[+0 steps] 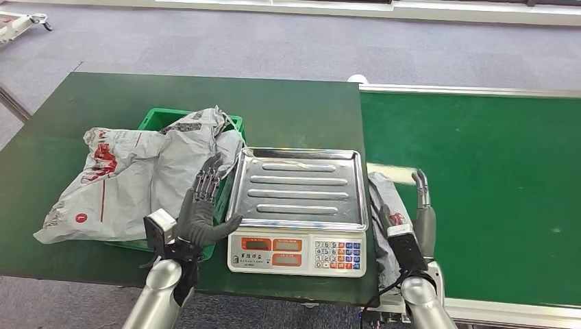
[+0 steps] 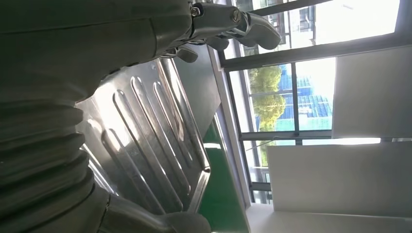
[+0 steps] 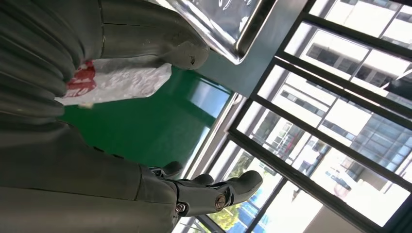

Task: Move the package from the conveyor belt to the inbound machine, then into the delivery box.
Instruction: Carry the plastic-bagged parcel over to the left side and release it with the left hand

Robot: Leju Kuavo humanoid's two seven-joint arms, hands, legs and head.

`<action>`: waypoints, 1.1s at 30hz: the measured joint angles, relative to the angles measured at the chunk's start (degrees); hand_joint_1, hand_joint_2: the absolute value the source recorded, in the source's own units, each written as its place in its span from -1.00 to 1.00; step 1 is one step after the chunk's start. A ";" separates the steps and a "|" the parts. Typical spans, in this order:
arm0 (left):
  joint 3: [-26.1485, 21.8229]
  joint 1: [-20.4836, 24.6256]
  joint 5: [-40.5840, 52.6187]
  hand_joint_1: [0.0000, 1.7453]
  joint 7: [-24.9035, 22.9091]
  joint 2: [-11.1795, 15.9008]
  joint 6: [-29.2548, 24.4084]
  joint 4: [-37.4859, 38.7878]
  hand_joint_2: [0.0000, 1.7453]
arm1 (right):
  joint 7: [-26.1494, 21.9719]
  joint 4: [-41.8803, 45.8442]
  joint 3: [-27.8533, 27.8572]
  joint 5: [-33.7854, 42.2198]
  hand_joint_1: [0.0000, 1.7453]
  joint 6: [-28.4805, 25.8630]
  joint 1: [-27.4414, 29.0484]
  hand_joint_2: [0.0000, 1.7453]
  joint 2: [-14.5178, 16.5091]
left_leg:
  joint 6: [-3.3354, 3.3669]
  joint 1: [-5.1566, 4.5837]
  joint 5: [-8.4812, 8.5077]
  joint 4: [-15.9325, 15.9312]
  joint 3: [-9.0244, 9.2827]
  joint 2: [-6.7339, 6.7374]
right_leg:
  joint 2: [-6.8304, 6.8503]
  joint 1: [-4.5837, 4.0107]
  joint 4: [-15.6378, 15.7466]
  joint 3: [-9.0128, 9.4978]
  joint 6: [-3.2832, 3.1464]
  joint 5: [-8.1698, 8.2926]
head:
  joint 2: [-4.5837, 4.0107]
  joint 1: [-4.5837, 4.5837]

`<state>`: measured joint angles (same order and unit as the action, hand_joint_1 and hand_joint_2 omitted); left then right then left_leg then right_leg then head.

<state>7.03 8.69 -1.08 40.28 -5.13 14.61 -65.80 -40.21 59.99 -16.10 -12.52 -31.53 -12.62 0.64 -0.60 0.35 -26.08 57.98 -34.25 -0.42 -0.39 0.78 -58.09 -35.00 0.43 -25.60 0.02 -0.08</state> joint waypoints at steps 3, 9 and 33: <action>-1.77 -0.72 -0.13 -1.00 0.00 0.58 2.04 -0.38 1.00 | -0.01 -0.08 -1.16 -0.66 -1.00 -0.86 0.35 1.00 1.24 | -0.01 0.04 -0.01 0.00 -0.01 -0.02 | 0.01 0.00 0.00 0.00 -0.02 -0.02 | 0.00 -0.01; -5.90 -2.18 -0.79 -1.00 0.00 0.72 7.59 -1.29 1.00 | -0.02 1.70 -1.78 -1.27 -1.00 -0.01 2.94 1.00 2.70 | -0.03 0.03 -0.06 0.00 -0.01 -0.02 | 0.01 0.01 0.00 -0.01 -0.06 -0.06 | 0.00 0.00; 2.98 -6.41 4.38 -1.00 -0.01 -0.39 -12.16 -11.03 1.00 | -0.01 9.26 -1.12 3.17 -1.00 -4.16 10.59 1.00 -1.34 | 0.03 -0.01 -0.16 0.02 0.04 0.01 | 0.06 0.04 0.02 0.00 -0.04 -0.09 | 0.00 0.00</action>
<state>10.01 2.28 3.30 40.28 -5.52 2.45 -76.83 -40.22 69.25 -17.22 -9.35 -35.68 -2.03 -0.70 -0.57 0.34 -26.24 58.00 -34.20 -0.42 -0.33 0.83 -58.06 -35.00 0.39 -25.69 0.02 -0.08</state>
